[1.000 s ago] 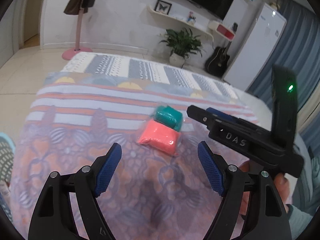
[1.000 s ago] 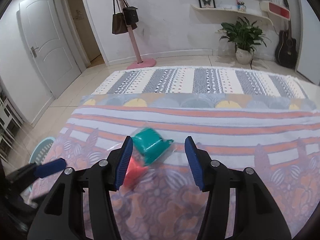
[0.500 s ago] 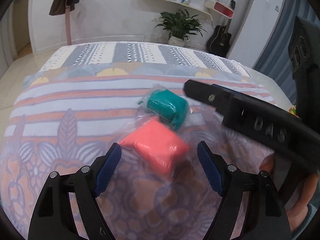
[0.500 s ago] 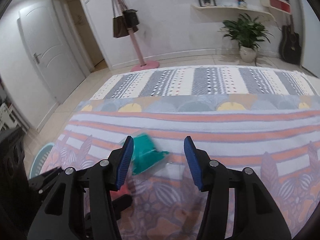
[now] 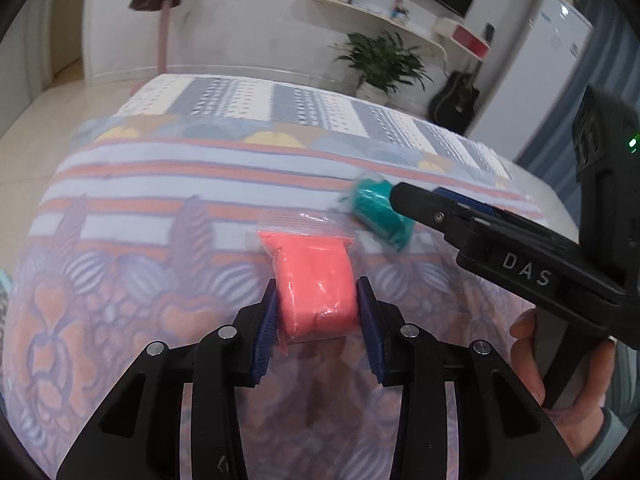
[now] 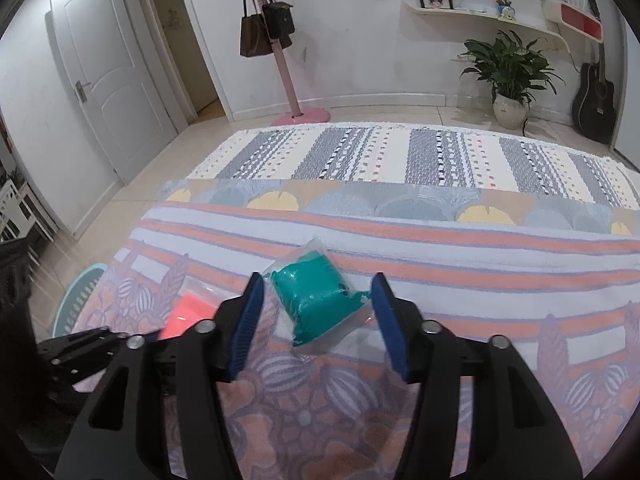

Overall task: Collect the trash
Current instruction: 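Grasp the pink clay packet with the left tool while the right tool grasps the teal packet, then carry both packets over the wastebasket and open both tools to drop them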

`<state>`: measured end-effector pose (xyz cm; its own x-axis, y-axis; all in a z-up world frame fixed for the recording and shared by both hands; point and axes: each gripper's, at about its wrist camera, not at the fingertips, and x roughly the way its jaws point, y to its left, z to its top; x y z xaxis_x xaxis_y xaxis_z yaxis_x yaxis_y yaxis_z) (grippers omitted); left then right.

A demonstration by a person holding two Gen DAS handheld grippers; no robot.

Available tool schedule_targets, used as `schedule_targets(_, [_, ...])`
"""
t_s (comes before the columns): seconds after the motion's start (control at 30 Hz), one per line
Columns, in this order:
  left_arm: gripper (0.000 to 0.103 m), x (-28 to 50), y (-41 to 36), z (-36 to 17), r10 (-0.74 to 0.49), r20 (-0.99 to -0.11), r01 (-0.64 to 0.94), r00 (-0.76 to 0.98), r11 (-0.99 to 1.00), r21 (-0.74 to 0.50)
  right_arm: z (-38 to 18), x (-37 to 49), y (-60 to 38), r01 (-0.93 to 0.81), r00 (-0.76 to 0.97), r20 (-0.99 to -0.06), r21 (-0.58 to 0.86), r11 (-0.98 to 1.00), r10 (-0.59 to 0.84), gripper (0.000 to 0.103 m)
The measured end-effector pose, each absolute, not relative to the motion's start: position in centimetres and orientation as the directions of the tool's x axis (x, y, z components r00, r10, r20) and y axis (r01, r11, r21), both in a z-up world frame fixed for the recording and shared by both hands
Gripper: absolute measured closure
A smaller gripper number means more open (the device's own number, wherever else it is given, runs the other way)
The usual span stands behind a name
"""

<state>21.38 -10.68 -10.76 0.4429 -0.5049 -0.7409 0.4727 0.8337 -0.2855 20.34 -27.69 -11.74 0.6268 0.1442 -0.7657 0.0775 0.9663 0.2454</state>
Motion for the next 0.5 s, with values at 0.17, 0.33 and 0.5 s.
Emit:
schedule_targets(0.17, [0.067,21.3,-8.3,-10.5,-0.497,-0.738,0.438,0.457,0.848,-0.300,-12.7,21.8,-26.0,0.031,0.565,-0.814,0.184,0.982,0.134,0.026])
schedule_targets(0.33, [0.067,21.6,-6.7,-9.9,-0.485,-0.739,0.420,0.468,0.858,-0.297,-13.5,22.5,-25.2,0.026,0.524,-0.845,0.134,0.991,0.101,0.035])
schedule_targets(0.5, [0.067,21.5,-4.7,-8.5,-0.441,-0.751,0.436,0.491,0.871,-0.227,-13.1,21.8,-24.1,-0.007,0.547,-0.833,0.089,0.996,0.078,0.060])
